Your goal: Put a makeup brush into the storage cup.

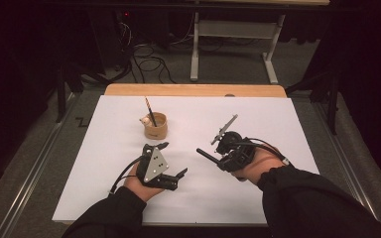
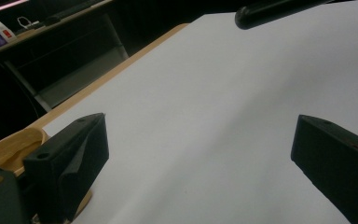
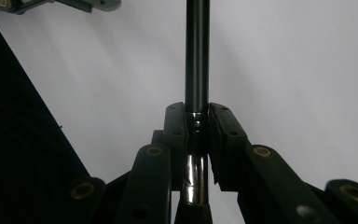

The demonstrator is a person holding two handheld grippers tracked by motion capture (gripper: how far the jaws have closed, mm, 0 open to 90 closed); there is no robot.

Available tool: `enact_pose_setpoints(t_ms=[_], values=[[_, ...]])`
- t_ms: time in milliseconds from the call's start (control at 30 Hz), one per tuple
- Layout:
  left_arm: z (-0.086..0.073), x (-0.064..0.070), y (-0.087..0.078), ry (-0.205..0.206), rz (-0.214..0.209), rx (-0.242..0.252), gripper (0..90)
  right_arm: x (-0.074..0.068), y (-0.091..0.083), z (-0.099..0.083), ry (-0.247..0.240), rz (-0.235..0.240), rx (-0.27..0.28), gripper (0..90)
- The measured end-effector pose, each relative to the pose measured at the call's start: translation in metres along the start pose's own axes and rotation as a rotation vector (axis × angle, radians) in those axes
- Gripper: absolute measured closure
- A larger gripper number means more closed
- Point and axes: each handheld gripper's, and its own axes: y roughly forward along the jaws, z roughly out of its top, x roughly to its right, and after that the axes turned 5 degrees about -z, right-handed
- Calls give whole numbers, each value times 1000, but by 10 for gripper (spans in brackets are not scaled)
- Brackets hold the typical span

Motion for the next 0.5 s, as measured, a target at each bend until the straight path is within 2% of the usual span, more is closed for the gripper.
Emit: enact_pose_setpoints(t_ms=[200, 500], values=[[2, 5, 1, 59, 17, -6, 61, -5, 1, 5, -19, 6, -16, 799], [2, 8, 2, 96, 28, -20, 71, -11, 6, 10, -48, 17, -44, 799]])
